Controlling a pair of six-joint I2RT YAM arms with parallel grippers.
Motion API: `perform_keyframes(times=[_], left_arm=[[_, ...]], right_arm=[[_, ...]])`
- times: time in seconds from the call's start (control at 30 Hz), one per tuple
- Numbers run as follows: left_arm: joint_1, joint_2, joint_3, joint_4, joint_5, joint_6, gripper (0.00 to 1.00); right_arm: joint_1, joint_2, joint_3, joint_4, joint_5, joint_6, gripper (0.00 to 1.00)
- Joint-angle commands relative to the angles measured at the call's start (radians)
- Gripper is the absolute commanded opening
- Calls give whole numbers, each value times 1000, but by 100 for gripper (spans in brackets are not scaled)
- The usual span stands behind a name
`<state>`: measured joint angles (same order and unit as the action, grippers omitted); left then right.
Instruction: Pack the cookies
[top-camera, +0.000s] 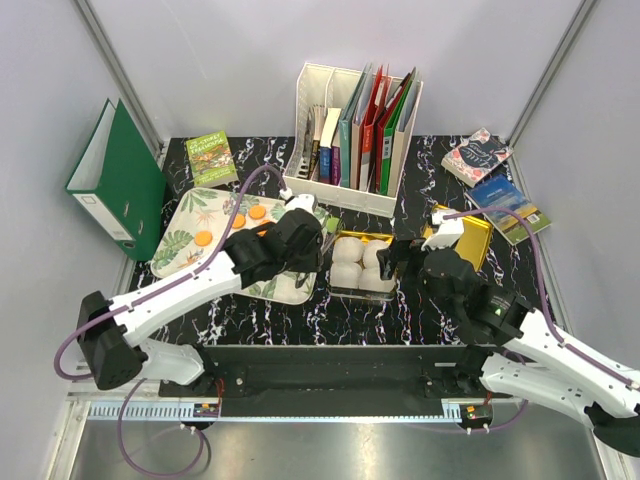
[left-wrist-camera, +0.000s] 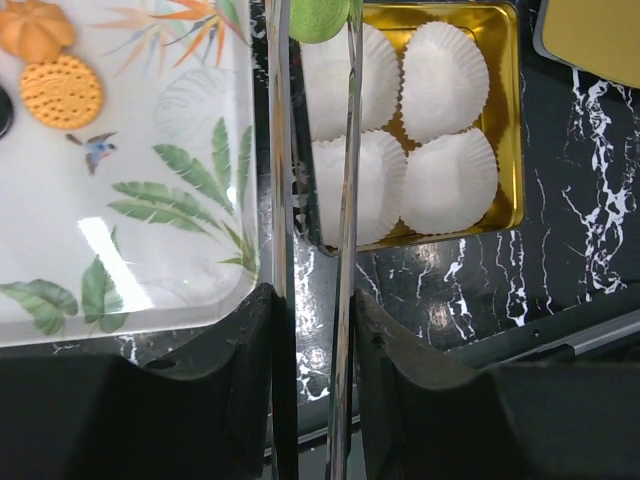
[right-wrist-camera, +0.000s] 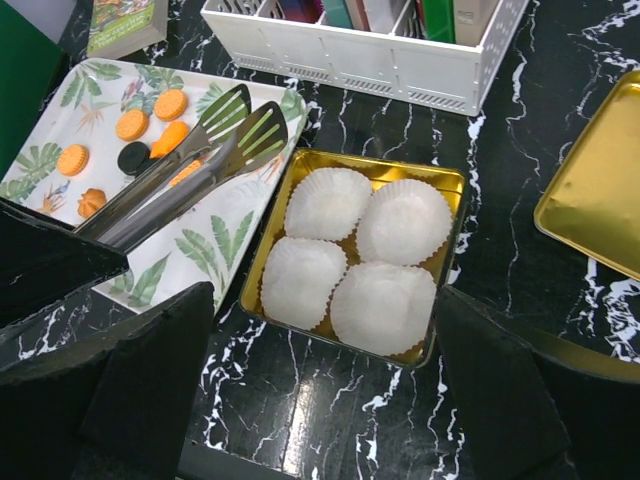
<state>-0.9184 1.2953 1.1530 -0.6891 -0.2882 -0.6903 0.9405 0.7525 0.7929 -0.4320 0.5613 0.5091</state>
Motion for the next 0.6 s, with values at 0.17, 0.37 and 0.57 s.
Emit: perform_keyframes(times=[0.17, 0.37, 0.57], left_arm=[[-42, 85, 74, 117, 46, 20, 4], [-59, 122, 67, 143, 61, 11, 4], [-63, 122, 39, 149, 60, 3, 5]], right_arm=[[4, -8, 8, -36, 61, -12, 100], [6, -7, 3, -34, 63, -12, 100], [4, -5, -1, -34, 65, -7, 100]])
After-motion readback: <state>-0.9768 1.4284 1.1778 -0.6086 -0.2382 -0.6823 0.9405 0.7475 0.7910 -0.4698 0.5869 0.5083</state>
